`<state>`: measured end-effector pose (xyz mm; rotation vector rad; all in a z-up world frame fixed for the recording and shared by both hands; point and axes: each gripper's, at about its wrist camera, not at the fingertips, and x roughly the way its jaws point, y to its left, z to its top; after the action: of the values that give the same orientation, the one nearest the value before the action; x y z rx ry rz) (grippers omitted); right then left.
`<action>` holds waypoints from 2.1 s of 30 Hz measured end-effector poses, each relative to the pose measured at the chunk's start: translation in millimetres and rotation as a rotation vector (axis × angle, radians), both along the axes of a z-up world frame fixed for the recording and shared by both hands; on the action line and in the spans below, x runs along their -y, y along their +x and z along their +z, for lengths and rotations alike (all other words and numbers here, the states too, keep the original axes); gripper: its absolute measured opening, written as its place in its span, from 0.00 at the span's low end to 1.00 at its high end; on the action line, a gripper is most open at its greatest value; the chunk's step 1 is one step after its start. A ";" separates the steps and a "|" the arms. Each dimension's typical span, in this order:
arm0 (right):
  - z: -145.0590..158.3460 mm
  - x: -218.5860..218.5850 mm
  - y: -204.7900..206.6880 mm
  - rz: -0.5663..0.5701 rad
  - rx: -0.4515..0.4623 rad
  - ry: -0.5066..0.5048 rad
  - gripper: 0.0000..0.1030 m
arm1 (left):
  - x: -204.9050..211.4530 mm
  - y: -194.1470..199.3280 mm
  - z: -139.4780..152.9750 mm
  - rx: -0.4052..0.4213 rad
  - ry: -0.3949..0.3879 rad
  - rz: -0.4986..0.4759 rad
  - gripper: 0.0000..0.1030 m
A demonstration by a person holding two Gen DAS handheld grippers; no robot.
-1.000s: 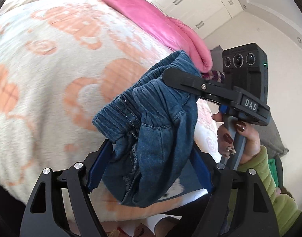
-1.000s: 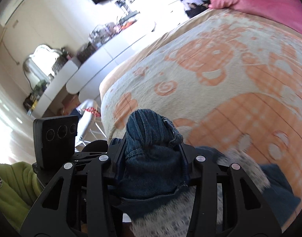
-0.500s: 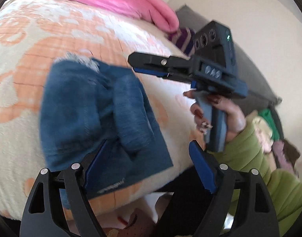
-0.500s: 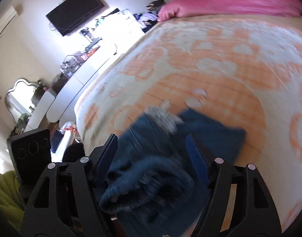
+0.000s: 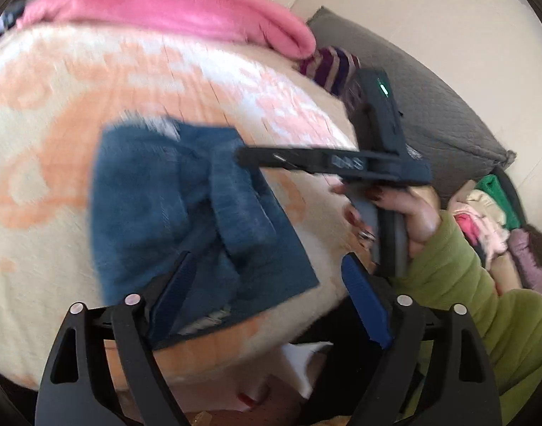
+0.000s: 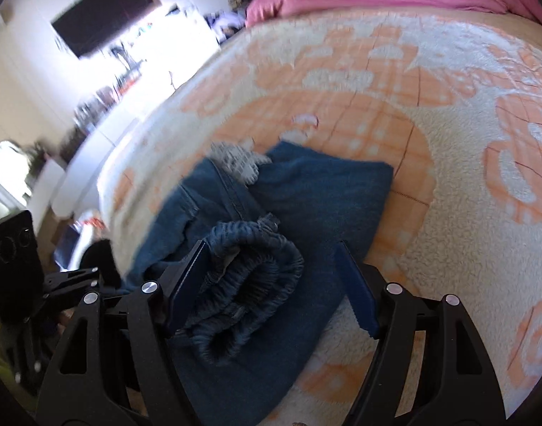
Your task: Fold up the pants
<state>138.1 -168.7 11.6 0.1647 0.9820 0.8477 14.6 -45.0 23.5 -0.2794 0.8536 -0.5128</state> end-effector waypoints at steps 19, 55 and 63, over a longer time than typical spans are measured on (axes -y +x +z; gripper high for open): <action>73.4 14.5 -106.9 -0.020 0.378 -0.050 0.90 | -41.7 26.0 11.5 0.026 0.126 0.133 0.92; 6.0 -107.7 -186.0 0.557 0.372 -0.375 0.00 | -51.7 102.7 -45.6 -0.101 0.077 0.094 0.65; 10.2 -99.0 -191.4 0.530 0.334 -0.296 0.09 | -51.0 101.1 -45.4 -0.098 0.077 0.097 0.66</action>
<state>-53.3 -69.8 21.8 -0.4980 0.8299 1.1521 115.7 6.0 -21.9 -0.2753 0.9477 -0.3769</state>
